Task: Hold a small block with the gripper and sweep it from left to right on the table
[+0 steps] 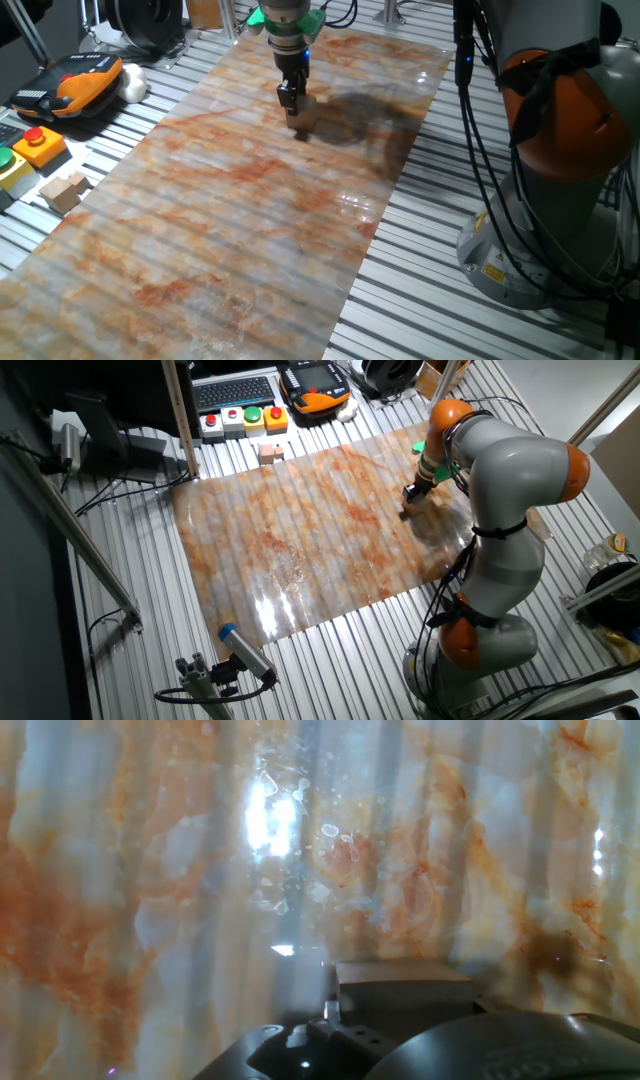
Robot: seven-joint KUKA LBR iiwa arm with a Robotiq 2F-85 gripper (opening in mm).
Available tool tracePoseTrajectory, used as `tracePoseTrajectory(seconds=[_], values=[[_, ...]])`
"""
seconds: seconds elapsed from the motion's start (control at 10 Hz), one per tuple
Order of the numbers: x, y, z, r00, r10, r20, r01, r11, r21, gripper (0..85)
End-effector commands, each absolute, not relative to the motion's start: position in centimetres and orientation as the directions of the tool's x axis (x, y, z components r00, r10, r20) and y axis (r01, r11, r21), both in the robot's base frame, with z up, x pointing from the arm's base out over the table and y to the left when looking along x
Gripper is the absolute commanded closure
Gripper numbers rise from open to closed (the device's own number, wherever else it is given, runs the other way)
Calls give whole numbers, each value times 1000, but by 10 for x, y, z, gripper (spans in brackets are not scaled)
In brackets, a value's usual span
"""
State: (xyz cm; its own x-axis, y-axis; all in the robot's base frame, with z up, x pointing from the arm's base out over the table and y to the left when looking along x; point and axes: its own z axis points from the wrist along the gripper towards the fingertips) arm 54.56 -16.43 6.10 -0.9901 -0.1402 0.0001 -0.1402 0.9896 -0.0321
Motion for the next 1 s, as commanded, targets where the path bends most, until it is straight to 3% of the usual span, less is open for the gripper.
tracePoseTrajectory(seconds=[0.0,0.9], values=[[546,-164,62,-990,-140,-1,-140,990,-32,850],[549,-153,62,-992,-128,-2,-127,991,-34,850]])
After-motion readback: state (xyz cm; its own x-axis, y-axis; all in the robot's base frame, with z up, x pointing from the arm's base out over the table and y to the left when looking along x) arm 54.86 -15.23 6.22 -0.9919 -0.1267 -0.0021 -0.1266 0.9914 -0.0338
